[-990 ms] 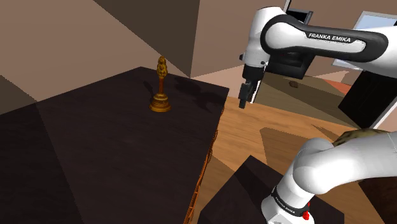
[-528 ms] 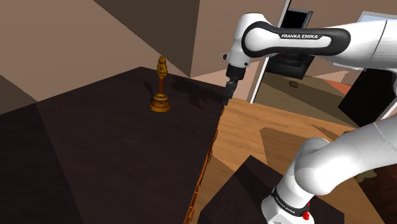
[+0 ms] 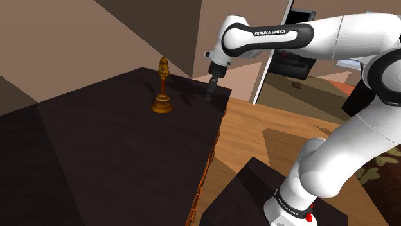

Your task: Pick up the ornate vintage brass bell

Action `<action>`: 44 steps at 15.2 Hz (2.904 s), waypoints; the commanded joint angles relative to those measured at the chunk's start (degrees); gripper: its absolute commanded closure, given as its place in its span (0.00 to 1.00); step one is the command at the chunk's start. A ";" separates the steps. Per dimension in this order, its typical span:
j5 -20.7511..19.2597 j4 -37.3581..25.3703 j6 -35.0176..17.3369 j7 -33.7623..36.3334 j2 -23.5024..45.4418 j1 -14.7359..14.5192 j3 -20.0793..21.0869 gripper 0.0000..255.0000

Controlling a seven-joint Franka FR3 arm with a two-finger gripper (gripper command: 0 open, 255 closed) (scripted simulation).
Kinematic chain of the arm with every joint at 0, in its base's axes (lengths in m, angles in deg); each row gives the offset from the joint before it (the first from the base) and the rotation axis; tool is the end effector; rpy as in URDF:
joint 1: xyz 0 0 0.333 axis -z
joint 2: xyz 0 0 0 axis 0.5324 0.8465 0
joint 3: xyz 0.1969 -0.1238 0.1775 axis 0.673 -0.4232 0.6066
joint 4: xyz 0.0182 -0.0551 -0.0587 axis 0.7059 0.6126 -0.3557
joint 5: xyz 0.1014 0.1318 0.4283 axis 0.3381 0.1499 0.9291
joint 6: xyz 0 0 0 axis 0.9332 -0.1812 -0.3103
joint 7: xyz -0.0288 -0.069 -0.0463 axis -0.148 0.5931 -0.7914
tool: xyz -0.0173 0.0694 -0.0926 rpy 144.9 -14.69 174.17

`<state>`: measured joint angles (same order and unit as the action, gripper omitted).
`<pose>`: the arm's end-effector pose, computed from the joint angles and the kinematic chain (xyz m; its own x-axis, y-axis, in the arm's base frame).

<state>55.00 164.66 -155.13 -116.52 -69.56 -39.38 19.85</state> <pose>0.5499 0.0106 0.4945 0.8477 0.5116 0.1406 0.5242 -0.8484 -0.0735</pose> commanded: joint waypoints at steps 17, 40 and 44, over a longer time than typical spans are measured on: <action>15.22 -25.98 -6.01 -25.69 25.58 -4.51 0.95 0.00; 15.17 -26.28 -5.71 -25.58 25.57 -4.50 0.93 1.00; 14.75 -29.25 -2.84 -24.60 25.54 -4.40 0.83 1.00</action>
<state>69.85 136.28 -158.76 -141.39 -44.04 -43.81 20.71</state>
